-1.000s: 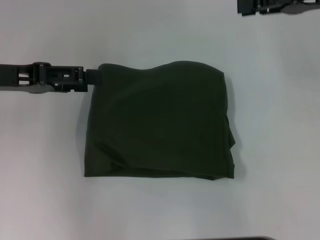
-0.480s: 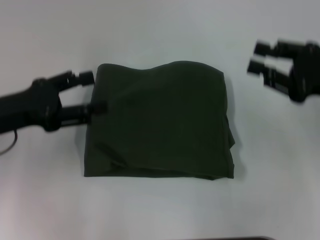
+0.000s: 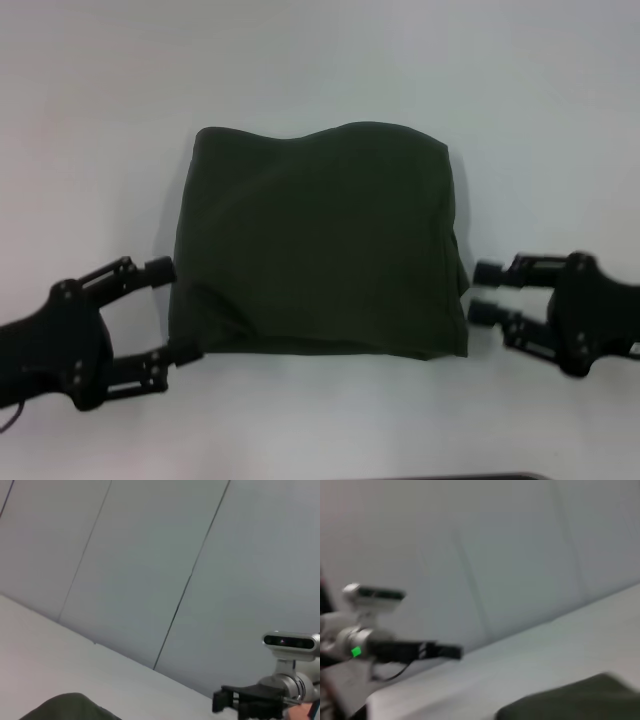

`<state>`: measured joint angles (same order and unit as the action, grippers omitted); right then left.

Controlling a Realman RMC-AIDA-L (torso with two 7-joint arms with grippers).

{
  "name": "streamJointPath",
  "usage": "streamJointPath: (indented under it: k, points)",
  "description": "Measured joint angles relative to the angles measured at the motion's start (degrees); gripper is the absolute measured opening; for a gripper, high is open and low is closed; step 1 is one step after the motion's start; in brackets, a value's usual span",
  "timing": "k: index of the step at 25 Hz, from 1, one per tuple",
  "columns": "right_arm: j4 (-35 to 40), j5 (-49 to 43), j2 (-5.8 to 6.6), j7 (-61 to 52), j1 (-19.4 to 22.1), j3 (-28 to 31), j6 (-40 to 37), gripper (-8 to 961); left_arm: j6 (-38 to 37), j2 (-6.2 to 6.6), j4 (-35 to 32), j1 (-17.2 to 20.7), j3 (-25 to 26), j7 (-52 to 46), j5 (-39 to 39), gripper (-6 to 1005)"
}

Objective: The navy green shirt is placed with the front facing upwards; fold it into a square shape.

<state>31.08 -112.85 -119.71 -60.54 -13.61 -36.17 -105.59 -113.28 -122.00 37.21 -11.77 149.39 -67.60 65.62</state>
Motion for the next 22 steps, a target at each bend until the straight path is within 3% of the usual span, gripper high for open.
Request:
streamJointPath:
  k: [11,22]
  points:
    - [-7.1,-3.17,-0.19,9.35,-2.69,-3.38,-2.33,417,1.16,-0.04,-2.77,-0.71,-0.82,1.5,-3.43,918]
    - [-7.81,-2.98,-0.17,10.77,-3.36,-3.22,-2.75,417,1.41,-0.3,-2.86,-1.09,-2.6,1.74,-3.57,917]
